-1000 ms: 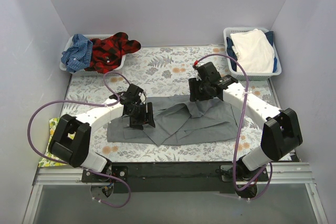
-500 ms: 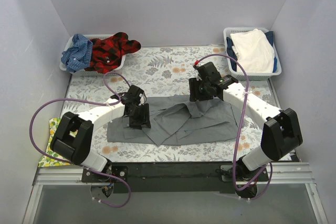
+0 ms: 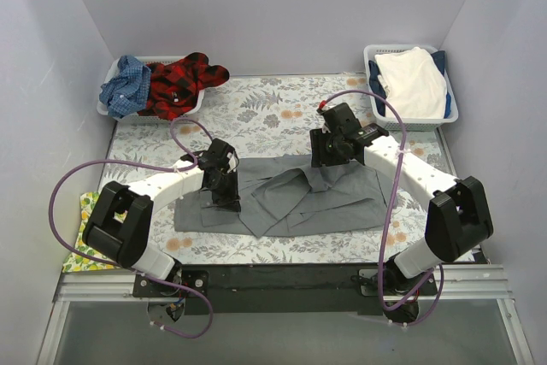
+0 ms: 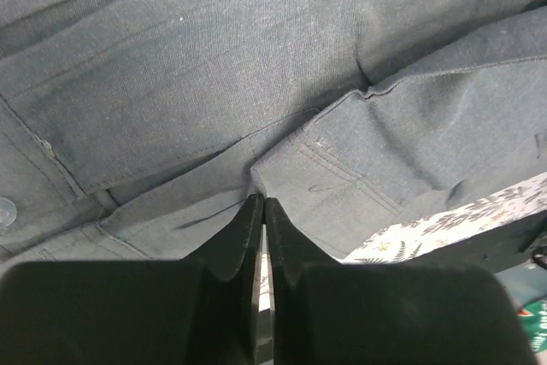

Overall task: Fold and stack the long sleeve shirts
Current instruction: Fold the shirt

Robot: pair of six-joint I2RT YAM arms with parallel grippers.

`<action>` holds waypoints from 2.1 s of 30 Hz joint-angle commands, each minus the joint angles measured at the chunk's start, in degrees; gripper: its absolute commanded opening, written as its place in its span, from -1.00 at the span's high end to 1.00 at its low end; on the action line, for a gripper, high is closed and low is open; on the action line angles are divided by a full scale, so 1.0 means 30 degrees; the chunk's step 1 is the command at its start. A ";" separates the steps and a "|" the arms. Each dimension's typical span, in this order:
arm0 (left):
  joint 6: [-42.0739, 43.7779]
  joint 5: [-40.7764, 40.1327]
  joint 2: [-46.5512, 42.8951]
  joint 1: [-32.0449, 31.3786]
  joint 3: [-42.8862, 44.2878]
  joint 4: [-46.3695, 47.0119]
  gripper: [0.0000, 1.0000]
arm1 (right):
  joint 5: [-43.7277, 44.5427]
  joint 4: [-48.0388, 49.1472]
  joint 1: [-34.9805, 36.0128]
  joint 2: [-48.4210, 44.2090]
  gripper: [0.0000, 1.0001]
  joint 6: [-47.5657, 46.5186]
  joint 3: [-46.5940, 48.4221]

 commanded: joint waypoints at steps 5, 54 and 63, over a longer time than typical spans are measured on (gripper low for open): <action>0.0600 -0.1888 -0.1403 -0.0098 0.3057 -0.2094 1.00 | 0.1194 0.0042 -0.0495 -0.1570 -0.19 0.0617 -0.0288; 0.3705 -0.6668 -0.6387 -0.0127 0.8979 0.5076 1.00 | -0.3787 -0.0837 -0.3689 0.4054 -0.07 -0.0409 0.0883; 0.4380 -0.4881 -0.3397 -0.0098 1.1999 0.6543 0.96 | -0.1797 -0.0750 -0.3690 0.3496 -0.08 -0.0320 0.2463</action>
